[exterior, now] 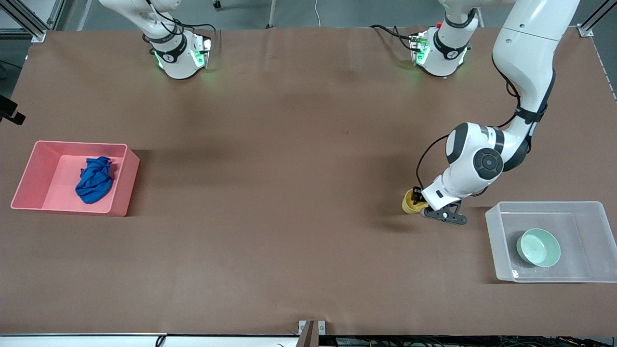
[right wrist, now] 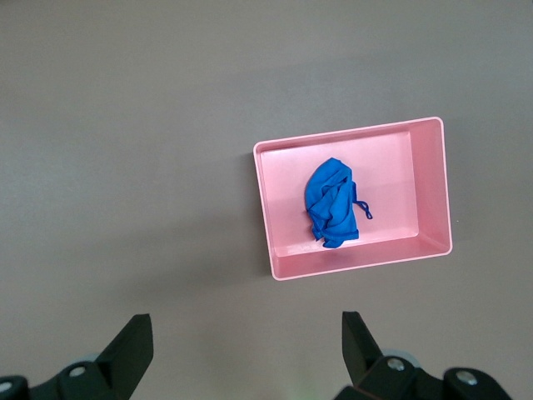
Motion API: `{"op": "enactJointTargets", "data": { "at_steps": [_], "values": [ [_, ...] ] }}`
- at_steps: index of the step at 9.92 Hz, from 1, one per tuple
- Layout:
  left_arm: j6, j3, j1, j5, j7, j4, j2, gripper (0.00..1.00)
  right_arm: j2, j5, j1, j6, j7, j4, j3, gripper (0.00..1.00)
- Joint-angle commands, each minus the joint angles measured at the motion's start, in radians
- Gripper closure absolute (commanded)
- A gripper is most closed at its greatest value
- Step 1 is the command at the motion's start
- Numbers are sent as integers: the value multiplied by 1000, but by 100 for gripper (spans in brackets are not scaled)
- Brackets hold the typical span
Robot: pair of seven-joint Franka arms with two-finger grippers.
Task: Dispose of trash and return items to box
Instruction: 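Move the left gripper to the yellow cup and grasp its rim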
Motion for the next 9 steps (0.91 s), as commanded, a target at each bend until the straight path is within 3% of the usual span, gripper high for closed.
{"op": "enactJointTargets", "data": {
  "at_steps": [1, 4, 6, 9],
  "values": [
    [8, -3, 4, 25, -15, -2, 10, 100, -20, 12, -4, 1, 7, -20, 4, 0],
    [-68, 7, 21, 23, 6, 16, -77, 100, -20, 12, -4, 1, 7, -20, 4, 0],
    [-166, 55, 63, 10, 51, 121, -111, 100, -20, 12, -4, 2, 7, -20, 4, 0],
    [-218, 251, 66, -22, 170, 325, -38, 100, -20, 12, -4, 2, 7, -20, 4, 0]
  ]
}}
